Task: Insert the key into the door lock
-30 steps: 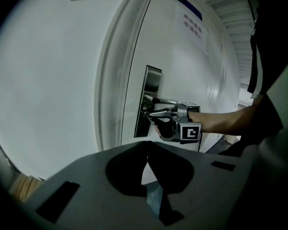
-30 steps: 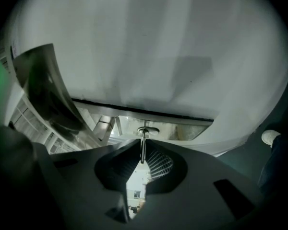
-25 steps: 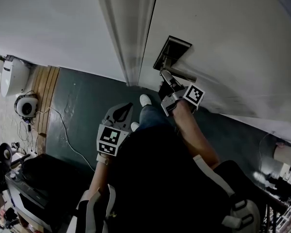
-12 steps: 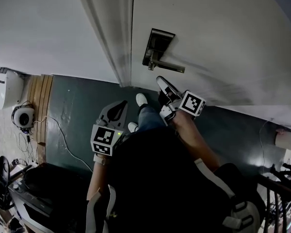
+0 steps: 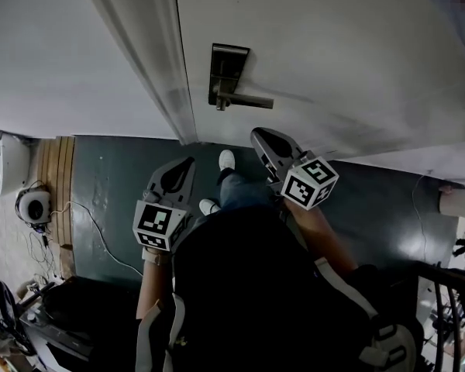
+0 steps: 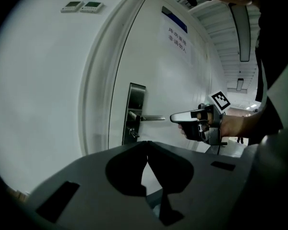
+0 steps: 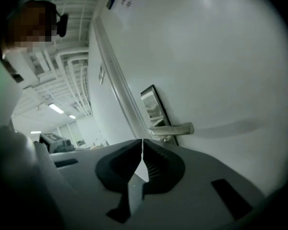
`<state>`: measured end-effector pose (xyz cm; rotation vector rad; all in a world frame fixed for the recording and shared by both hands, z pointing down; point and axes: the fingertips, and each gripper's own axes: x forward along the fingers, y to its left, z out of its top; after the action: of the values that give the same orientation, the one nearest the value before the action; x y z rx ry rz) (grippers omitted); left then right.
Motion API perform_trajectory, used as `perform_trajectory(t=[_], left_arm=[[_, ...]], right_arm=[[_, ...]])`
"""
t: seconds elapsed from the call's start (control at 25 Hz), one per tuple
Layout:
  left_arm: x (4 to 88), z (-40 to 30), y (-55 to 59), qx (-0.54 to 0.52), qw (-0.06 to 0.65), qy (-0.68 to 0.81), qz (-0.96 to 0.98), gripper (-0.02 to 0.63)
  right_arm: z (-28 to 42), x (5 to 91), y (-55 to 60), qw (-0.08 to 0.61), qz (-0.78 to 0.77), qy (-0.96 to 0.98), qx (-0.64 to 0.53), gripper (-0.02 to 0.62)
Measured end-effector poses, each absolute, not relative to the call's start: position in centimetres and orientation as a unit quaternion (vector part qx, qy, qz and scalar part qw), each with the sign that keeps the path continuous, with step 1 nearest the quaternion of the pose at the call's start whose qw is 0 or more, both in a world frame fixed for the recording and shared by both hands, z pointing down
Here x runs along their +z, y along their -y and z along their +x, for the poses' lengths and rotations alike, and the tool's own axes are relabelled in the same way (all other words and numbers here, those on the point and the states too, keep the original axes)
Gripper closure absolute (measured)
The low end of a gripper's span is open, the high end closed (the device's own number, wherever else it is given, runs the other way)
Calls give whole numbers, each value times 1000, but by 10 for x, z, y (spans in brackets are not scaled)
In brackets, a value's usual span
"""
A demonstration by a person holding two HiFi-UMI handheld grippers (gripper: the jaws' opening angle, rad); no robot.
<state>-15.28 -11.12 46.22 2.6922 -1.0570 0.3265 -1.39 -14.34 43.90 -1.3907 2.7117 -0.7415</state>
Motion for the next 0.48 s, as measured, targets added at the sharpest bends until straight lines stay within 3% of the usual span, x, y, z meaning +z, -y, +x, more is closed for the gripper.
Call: perform_trajectory(t=[0.48], left_arm=[[428,-143,115,85,76,351,929,597]], right_arm=[[-6,418,118,-119,-466,-870,-110,572]])
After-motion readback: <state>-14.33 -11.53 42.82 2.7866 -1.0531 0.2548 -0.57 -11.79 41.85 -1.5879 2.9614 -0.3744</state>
